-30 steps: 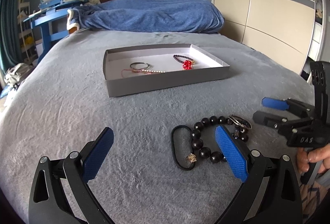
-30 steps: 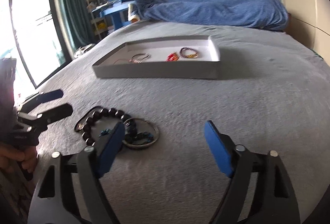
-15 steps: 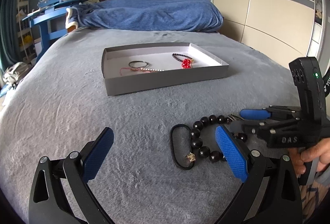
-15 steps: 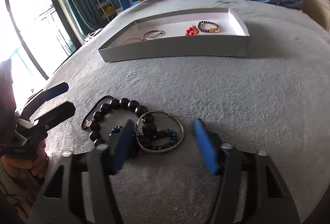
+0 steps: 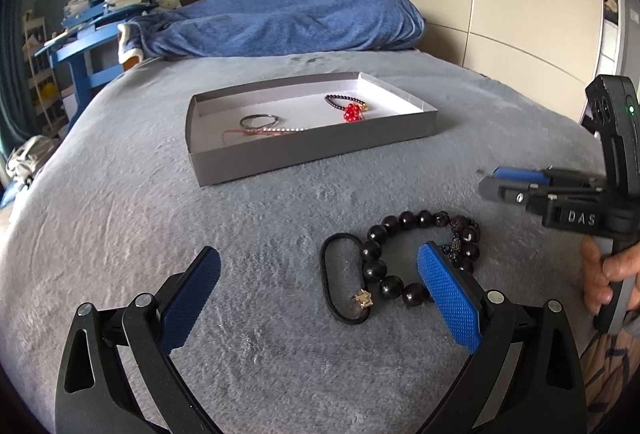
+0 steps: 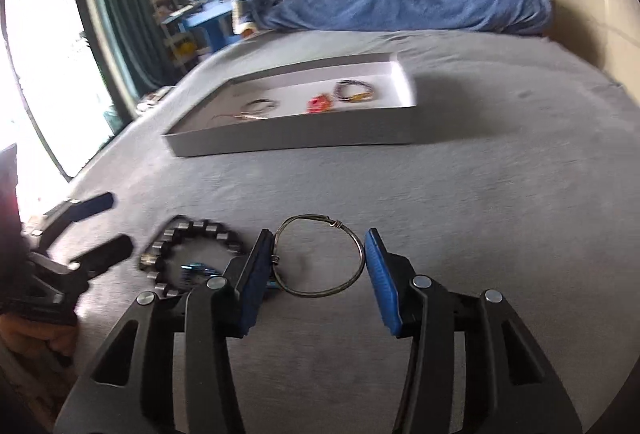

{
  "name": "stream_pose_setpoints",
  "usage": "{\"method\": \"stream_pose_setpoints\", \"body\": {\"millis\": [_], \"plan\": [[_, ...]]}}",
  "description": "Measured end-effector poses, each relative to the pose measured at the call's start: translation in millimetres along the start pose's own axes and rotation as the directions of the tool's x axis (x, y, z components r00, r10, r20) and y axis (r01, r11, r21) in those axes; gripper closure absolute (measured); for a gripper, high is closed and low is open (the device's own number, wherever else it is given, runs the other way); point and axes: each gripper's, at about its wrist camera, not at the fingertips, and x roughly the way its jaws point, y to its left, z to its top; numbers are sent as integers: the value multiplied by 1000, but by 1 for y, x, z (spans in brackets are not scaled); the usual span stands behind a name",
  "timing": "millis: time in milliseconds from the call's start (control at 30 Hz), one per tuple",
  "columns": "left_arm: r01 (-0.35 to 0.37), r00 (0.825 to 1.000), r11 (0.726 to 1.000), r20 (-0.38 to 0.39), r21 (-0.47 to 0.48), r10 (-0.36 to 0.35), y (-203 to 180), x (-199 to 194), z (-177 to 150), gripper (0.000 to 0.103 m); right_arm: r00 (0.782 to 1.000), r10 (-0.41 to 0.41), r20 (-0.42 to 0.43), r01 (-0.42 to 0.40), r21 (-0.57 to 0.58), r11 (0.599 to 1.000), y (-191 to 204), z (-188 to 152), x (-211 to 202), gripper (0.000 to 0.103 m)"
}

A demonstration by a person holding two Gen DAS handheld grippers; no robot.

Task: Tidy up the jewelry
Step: 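Grasp the silver bangle with the right tool while the left tool grasps the black bead bracelet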

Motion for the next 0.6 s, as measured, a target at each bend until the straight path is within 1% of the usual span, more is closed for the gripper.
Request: {"method": "stream_pose_setpoints", "body": {"millis": [100,200,267,333,400,500,600], "plan": [[-1,1000,1000,-12,31,1,-6,2,1,6,998,-64,-11,64,9,998,-12,-1,1,56],[3,1000,998,-7,68,-3,-13,2,4,9,997,-78,-21,78,29,997,-20,-2,4,56],[19,1000,996,-25,92,-17,-18,6,8,21,997,-74,-29,75,26,997,-20,-4,7,56],[40,998,994,-51,99,-35,-20,13,12,37,997,-72,-34,73,18,997,-19,-4,9,56],[48,997,993,-72,104,-40,-22,20,17,43,997,-70,-38,71,9,997,-17,-5,11,56],[71,992,989,-116,126,-57,-26,34,26,43,997,-68,-41,69,5,998,-16,-5,11,56],[102,983,974,-170,201,-68,-36,48,28,43,997,-61,-42,62,20,998,-18,-5,11,56]]}}
